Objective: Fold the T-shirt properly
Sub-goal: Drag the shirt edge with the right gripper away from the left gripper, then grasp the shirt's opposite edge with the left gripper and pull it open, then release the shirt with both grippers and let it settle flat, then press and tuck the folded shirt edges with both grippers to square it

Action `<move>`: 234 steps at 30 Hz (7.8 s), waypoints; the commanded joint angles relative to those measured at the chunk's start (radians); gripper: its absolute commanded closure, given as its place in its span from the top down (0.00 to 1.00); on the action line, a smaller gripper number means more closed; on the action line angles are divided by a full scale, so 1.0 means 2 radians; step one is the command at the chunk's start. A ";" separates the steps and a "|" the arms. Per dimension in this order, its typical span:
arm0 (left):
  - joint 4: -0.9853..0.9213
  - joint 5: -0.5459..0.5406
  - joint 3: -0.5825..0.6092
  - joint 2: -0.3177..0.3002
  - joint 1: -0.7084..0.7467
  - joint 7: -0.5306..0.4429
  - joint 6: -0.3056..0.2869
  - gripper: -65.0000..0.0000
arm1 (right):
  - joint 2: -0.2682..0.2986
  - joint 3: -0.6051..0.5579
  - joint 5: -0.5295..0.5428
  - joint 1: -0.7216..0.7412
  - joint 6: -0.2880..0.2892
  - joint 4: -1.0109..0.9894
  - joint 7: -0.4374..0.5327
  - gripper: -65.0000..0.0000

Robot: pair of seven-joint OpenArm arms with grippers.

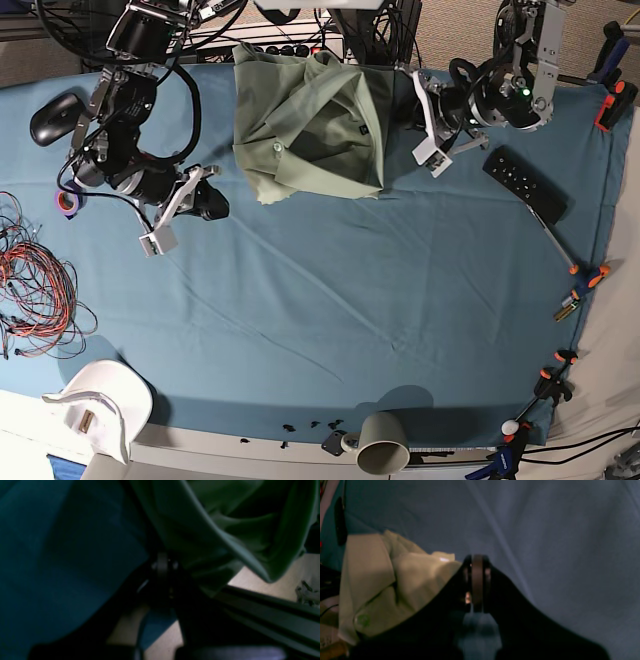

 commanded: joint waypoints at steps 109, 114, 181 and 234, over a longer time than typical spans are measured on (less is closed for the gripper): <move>-0.316 -0.007 0.027 0.091 -0.283 -0.068 -0.004 0.00 | -0.112 -0.057 -0.031 -0.222 -0.057 0.100 0.076 0.00; -0.324 0.001 0.027 0.089 -0.303 -0.068 -0.003 0.00 | -0.112 -0.056 -0.033 -0.232 -0.057 0.100 0.080 0.00; -0.289 -0.428 0.009 0.041 -0.278 0.159 -0.130 0.00 | -0.104 -0.049 0.122 -0.223 0.001 0.171 0.034 0.00; -0.294 -0.041 0.009 0.067 -0.231 -0.158 -0.081 0.00 | -0.055 0.000 -0.076 -0.170 -0.046 0.171 0.123 0.00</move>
